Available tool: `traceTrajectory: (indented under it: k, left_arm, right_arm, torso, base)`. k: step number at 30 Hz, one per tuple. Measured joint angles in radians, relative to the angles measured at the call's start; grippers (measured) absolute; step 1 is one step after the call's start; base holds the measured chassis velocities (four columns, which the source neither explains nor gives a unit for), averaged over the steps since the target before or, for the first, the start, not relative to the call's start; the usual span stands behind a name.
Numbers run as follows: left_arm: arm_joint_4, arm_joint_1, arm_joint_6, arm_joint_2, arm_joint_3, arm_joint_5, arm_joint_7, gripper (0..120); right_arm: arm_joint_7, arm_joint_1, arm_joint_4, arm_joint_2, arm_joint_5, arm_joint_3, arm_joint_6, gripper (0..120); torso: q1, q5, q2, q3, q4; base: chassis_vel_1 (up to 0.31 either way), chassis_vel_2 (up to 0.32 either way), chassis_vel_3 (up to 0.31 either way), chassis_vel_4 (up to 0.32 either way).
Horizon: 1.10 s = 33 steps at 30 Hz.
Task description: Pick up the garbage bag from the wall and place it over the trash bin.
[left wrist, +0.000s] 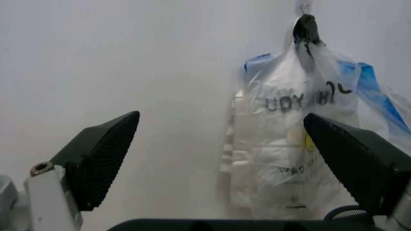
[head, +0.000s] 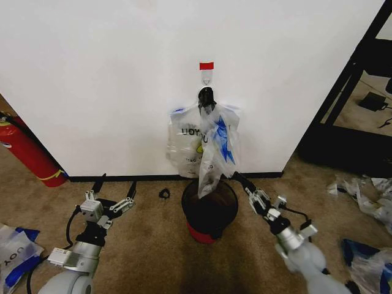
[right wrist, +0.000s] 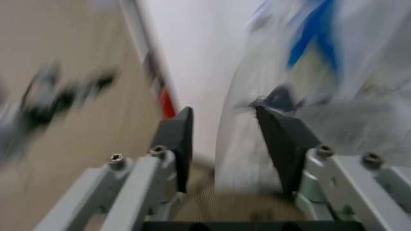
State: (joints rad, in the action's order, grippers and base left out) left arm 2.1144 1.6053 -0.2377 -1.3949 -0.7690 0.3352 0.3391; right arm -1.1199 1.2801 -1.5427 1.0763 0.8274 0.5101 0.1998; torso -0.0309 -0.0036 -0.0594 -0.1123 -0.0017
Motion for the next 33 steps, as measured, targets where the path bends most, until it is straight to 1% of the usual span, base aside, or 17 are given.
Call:
traceTrajectory:
  k: [4, 5, 6, 9, 13, 14, 16, 20, 21, 24, 25, 26, 27, 28, 29, 30, 33]
  left_arm:
    - [-0.003, -0.004, 0.0, 0.009, 0.004, 0.0, 0.0, 100]
    - [-0.003, -0.007, 0.0, 0.014, 0.009, -0.001, 0.0, 100]
    - [-0.003, -0.007, 0.0, 0.014, 0.009, -0.001, 0.0, 100]
    - [0.017, -0.023, 0.003, 0.05, 0.07, -0.022, -0.028, 100]
    - [0.023, -0.097, 0.004, 0.148, 0.263, -0.081, -0.171, 100]
    - [0.023, -0.097, 0.004, 0.148, 0.263, -0.081, -0.171, 100]
    - [0.002, -0.165, 0.004, 0.223, 0.373, -0.104, -0.218, 100]
    - [-0.067, -0.342, 0.057, 0.352, 0.625, -0.114, -0.302, 100]
    - [-0.067, -0.342, 0.057, 0.352, 0.625, -0.114, -0.302, 100]
    - [-0.121, -0.55, 0.184, 0.403, 0.842, -0.115, -0.414, 100]
    - [-0.127, -0.578, 0.205, 0.405, 0.866, -0.116, -0.433, 100]
    - [-0.151, -0.675, 0.281, 0.406, 0.959, -0.12, -0.51, 100]
    - [-0.166, -0.727, 0.326, 0.4, 1.016, -0.12, -0.559, 100]
    - [-0.166, -0.727, 0.326, 0.4, 1.016, -0.12, -0.559, 100]
    - [-0.193, -0.798, 0.387, 0.382, 1.098, -0.119, -0.635, 100]
    - [-0.214, -0.852, 0.442, 0.362, 1.151, -0.118, -0.685, 100]
    - [-0.275, -0.977, 0.58, 0.3, 1.243, -0.106, -0.781, 100]
  right_arm:
    - [-0.086, 0.018, 0.005, -0.031, -0.08, 0.039, 0.004, 55]
    - [-0.086, 0.025, -0.001, -0.032, -0.08, 0.04, 0.008, 61]
    - [-0.086, 0.025, -0.001, -0.032, -0.08, 0.04, 0.008, 61]
    - [-0.054, 0.037, -0.021, -0.012, -0.06, 0.028, 0.032, 74]
    - [0.001, 0.044, -0.035, 0.022, -0.025, -0.001, 0.067, 91]
    - [0.001, 0.044, -0.035, 0.022, -0.025, -0.001, 0.067, 91]
    - [0.06, 0.062, -0.051, 0.043, 0.003, -0.017, 0.1, 98]
    - [0.311, 0.105, -0.102, 0.093, 0.009, -0.043, 0.224, 100]
    - [0.311, 0.105, -0.102, 0.093, 0.009, -0.043, 0.224, 100]
    - [0.454, 0.124, -0.141, 0.13, -0.046, -0.042, 0.309, 100]
    - [0.467, 0.125, -0.145, 0.135, -0.056, -0.04, 0.317, 100]
    - [0.503, 0.128, -0.162, 0.148, -0.081, -0.032, 0.338, 100]
    - [0.521, 0.13, -0.173, 0.155, -0.091, -0.027, 0.345, 100]
    - [0.521, 0.13, -0.173, 0.155, -0.091, -0.027, 0.345, 100]
    - [0.547, 0.134, -0.193, 0.163, -0.102, -0.019, 0.351, 100]
    - [0.563, 0.138, -0.209, 0.169, -0.107, -0.014, 0.353, 100]
    - [0.585, 0.149, -0.247, 0.179, -0.11, 0.001, 0.356, 100]
  torso:
    - [0.0, 0.0, 0.0, 0.0, 0.0001]
    - [0.0, 0.0, 0.0, 0.0, 0.0]
    - [0.0, 0.0, 0.0, 0.0, 0.0]
    - [0.0, 0.0001, 0.0, 0.0, 0.0005]
    - [0.0, -0.0002, 0.0, 0.0, 0.0002]
    - [0.0, -0.0002, 0.0, 0.0, 0.0002]
    - [0.0, 0.0001, 0.0, 0.0, -0.0001]
    - [0.0, 0.0, 0.0, 0.0, -0.0001]
    - [0.0, 0.0, 0.0, 0.0, -0.0001]
    - [0.0, -0.0002, 0.0, 0.0, -0.0002]
    - [0.0, 0.0, 0.0, 0.0, -0.0002]
    - [0.0, 0.0001, 0.0, 0.0, 0.0]
    - [0.0, 0.0, 0.0, 0.0, 0.0001]
    - [0.0, 0.0, 0.0, 0.0, 0.0001]
    - [0.0, 0.0, 0.0, 0.0, 0.0006]
    - [0.0, -0.0002, 0.0, 0.0, 0.0]
    - [0.0, 0.0002, 0.0, 0.0, -0.0002]
  base:
    - [0.0, 0.0, 0.0, 0.0]
    - [0.0, 0.0, 0.0, 0.0]
    - [0.0, 0.0, 0.0, 0.0]
    - [0.0, 0.0, 0.0, 0.0]
    - [0.0, 0.0, 0.0, 0.0]
    - [0.0, 0.0, 0.0, 0.0]
    - [0.0, 0.0, 0.0, 0.0]
    - [0.0, 0.0, 0.0, 0.0]
    - [0.0, 0.0, 0.0, 0.0]
    - [0.0, 0.0, 0.0, 0.0]
    - [0.0, 0.0, 0.0, 0.0]
    - [0.0, 0.0, 0.0, 0.0]
    - [0.0, 0.0, 0.0, 0.0]
    - [0.0, 0.0, 0.0, 0.0]
    - [0.0, 0.0, 0.0, 0.0]
    - [0.0, 0.0, 0.0, 0.0]
    - [0.0, 0.0, 0.0, 0.0]
